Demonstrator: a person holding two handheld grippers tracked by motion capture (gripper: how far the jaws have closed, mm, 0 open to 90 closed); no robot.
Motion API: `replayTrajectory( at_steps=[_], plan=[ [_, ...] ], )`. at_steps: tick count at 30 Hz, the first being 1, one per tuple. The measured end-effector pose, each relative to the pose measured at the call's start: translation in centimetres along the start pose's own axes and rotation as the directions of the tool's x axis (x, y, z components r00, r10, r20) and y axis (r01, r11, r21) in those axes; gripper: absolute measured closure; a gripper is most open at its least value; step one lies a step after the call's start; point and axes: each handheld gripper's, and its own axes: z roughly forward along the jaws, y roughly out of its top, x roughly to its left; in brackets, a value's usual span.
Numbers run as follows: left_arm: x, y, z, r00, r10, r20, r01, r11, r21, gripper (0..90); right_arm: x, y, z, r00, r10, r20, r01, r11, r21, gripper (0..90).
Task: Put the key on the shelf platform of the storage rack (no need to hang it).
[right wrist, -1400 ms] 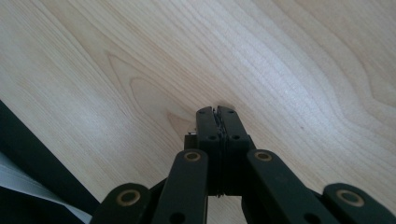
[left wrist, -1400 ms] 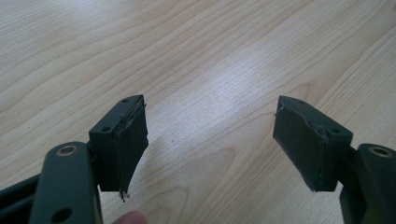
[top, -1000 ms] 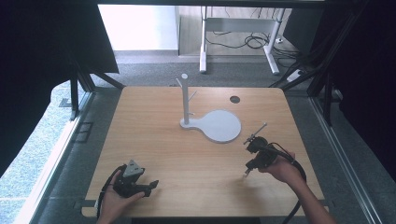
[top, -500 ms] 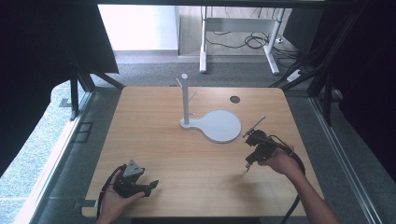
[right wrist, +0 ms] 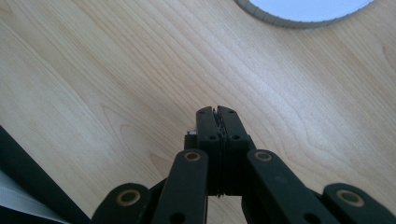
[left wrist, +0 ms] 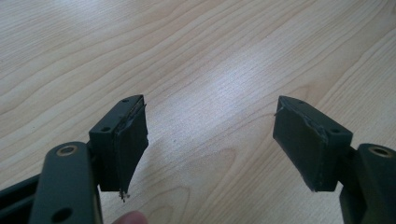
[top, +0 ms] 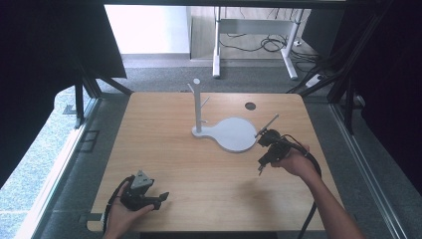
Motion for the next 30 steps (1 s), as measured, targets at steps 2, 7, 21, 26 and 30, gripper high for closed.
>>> replayTrajectory(
  at_steps=[2,7,21,26,30],
  plan=[
    [0.0,0.0,0.0,1.0000,0.001,0.001,-0.001,1.0000,0.001,26.5,-0.1,0.3,0.0,1.0000,-0.006,0.000,0.006,1.000,-0.005,89.6],
    [-0.1,0.0,0.1,1.0000,0.000,0.001,0.000,1.0000,0.001,26.5,-0.1,1.1,-0.1,1.0000,-0.004,0.001,0.004,1.000,-0.006,89.6],
    [-0.2,0.0,0.2,1.0000,0.002,0.005,-0.002,1.0000,0.005,26.5,-0.5,3.0,-0.4,0.9999,-0.007,0.012,0.007,1.000,-0.025,89.6],
    [-0.2,0.0,0.2,0.9999,0.006,0.009,-0.007,0.9999,0.010,26.5,-0.2,3.7,-0.4,0.9996,-0.022,0.016,0.023,0.999,-0.027,89.6],
    [-0.2,0.0,0.2,0.9999,0.004,0.009,-0.005,1.0000,0.007,26.5,-0.3,4.3,-0.4,0.9996,-0.024,0.015,0.024,0.999,-0.026,89.6]
  ],
)
